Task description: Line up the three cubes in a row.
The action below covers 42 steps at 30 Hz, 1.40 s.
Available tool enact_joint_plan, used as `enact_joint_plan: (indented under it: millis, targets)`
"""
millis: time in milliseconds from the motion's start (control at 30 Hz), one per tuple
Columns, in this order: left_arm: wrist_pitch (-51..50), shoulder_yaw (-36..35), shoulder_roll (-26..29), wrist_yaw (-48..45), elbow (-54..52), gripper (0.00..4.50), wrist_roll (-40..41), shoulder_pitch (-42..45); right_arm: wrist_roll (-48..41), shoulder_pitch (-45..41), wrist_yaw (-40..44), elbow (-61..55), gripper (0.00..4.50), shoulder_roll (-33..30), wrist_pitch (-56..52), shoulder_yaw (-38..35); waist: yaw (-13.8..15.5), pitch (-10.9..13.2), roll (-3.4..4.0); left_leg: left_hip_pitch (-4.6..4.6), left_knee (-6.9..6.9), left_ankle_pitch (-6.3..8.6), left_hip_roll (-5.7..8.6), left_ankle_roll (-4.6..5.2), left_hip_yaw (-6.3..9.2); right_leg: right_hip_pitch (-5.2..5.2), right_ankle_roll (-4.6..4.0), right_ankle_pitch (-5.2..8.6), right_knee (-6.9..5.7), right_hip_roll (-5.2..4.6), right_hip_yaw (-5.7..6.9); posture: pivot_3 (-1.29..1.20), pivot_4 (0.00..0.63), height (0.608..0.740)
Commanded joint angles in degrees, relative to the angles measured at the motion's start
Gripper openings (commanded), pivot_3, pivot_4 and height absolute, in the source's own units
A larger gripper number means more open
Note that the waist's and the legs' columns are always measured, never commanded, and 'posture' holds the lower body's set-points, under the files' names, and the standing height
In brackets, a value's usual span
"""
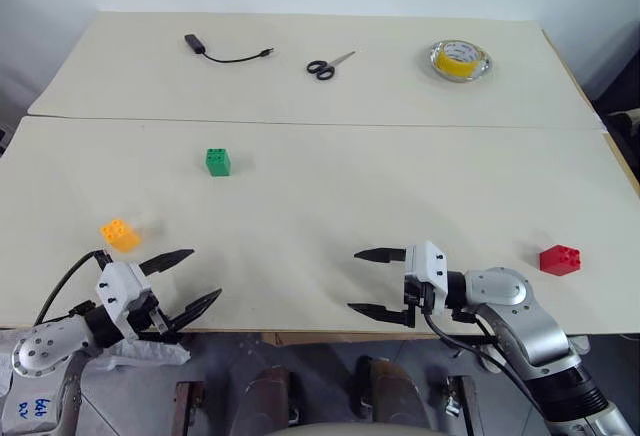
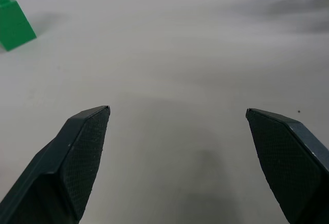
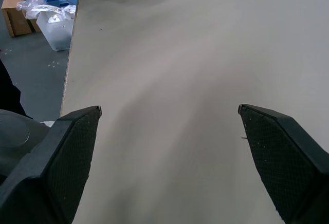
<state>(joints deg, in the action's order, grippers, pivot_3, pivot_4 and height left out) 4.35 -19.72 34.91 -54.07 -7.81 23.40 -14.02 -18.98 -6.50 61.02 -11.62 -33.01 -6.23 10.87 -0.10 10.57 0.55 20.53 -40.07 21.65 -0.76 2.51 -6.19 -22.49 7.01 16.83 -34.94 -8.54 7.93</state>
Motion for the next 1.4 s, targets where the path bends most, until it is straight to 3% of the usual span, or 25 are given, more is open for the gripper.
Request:
enact_joint_plan:
  millis: [33, 267, 400, 433, 533, 633, 733, 933, 1100, 1233, 1400]
  targets:
    - [-1.31, 0.67, 0.32, 0.58, -0.83, 4.5, 0.42, 0.41, -1.31, 1.09, -0.46, -3.05, 4.48, -0.83, 0.31, -2.42, -0.01, 0.0, 0.0, 0.0, 0.0, 0.0, 0.0, 0.0, -0.01, 0.0, 0.0, 0.0, 0.0, 0.0, -0.01, 0.0, 0.15, 0.74]
    - [-11.67, 4.28, 1.19, -1.02, -7.87, 4.5, 7.05, 3.17, -8.53, 5.41, -3.18, -10.91, 4.48, -1.92, -2.32, -11.52, 0.08, 0.01, -0.01, 0.0, 0.0, 0.01, 0.0, 0.0, 0.01, 0.01, 0.0, 0.0, 0.0, -0.01, -0.04, 0.0, 0.15, 0.74]
    - [-12.19, 15.74, -1.49, -2.86, -11.17, 4.5, 3.93, 9.63, -18.52, 13.45, -8.88, -21.26, 4.48, -5.37, -9.36, -28.2, 1.57, 0.06, 0.18, 0.03, -0.01, 0.02, 0.12, 0.03, 0.06, 0.02, 0.04, -0.02, 0.0, -0.06, -0.11, 0.0, 0.15, 0.74]
    - [-11.71, 17.23, -1.7, -3.28, -11.02, 4.5, 3.12, 10.48, -18.8, 15.41, -9.38, -22.38, 4.48, -5.86, -9.65, -30.49, 1.62, 0.01, 0.09, 0.03, -0.02, 0.03, 0.14, 0.06, 0.06, 0.04, 0.05, -0.04, 0.01, -0.06, -0.12, 0.0, 0.15, 0.74]
    - [-10.4, 24.85, -4.33, -5.11, -9.13, 4.5, 0.16, 16.73, -18.43, 27.34, -10.21, -22.88, 4.48, -4.59, -8.39, -46.3, 2.29, -0.05, -0.03, 0.04, 0.03, 0.07, 0.07, 0.02, 0.04, 0.04, 0.04, -0.03, 0.11, 0.09, -0.09, 0.0, 0.15, 0.74]
    - [-9.56, 29.07, -6.73, -7.32, -5.6, 4.5, -0.78, 22.36, -19.85, 35.62, -12.97, -20.33, 4.48, 0.95, -4.64, -60.4, 2.65, -0.06, -0.04, 0.01, 0.06, 0.07, 0.11, 0.03, -0.16, 0.01, 0.07, -0.04, 0.14, 0.17, 0.09, 0.0, 0.15, 0.74]
    - [-9.17, 30.83, -8.28, -9.33, -2.77, 4.5, -0.32, 26.04, -19.64, 41.1, -13.26, -16.05, 4.48, 6.3, -0.07, -68.34, 2.21, -0.07, -0.03, -0.17, 0.08, 0.09, 0.08, 0.08, -0.44, 0.02, 0.15, -0.08, 0.12, 0.22, -0.14, 0.0, 0.15, 0.74]
    - [-8.46, 31.16, -9.73, -12.12, 2.94, 4.5, 0.01, 30.57, -17.45, 47.1, -12.8, -6.64, 4.48, 12.25, 6.02, -70.67, 0.92, -0.11, 0.05, -0.35, 0.22, 0.11, -0.02, 0.09, -0.6, 0.01, 0.14, -0.07, 0.1, 0.23, -0.35, 0.0, 0.15, 0.74]
    - [-7.93, 31.2, -9.96, -13.16, 5.37, 4.5, -0.6, 32.2, -16.42, 46.3, -14.62, -5.08, 4.48, 10.72, 5.83, -68.44, 0.11, -0.2, 0.22, -0.37, 0.21, 0.12, -0.02, 0.11, -0.6, -0.01, 0.11, -0.06, 0.06, 0.11, -0.55, 0.0, 0.15, 0.74]
    - [-8.54, 29.49, -9.61, -12.31, 6.01, 4.5, -0.02, 32.88, -27.09, 49.08, -22.14, -16.1, 4.48, -0.63, -16.53, -68.98, -0.05, -0.25, 0.52, -0.35, 0.15, 0.15, 0.0, 0.17, -0.63, -0.04, 0.11, -0.06, 0.07, -0.01, -0.86, 0.0, 0.15, 0.74]
    - [-7.97, 28.88, -9.82, -11.63, 5.35, 4.5, -0.25, 31.4, -35.38, 45.38, -32.2, -17.03, 4.48, -14.4, -37.05, -70.44, 0.41, -0.22, 0.38, -0.33, 0.1, 0.18, -0.14, 0.15, -0.49, -0.01, 0.05, -0.04, 0.29, -0.1, -0.88, 0.0, 0.15, 0.74]
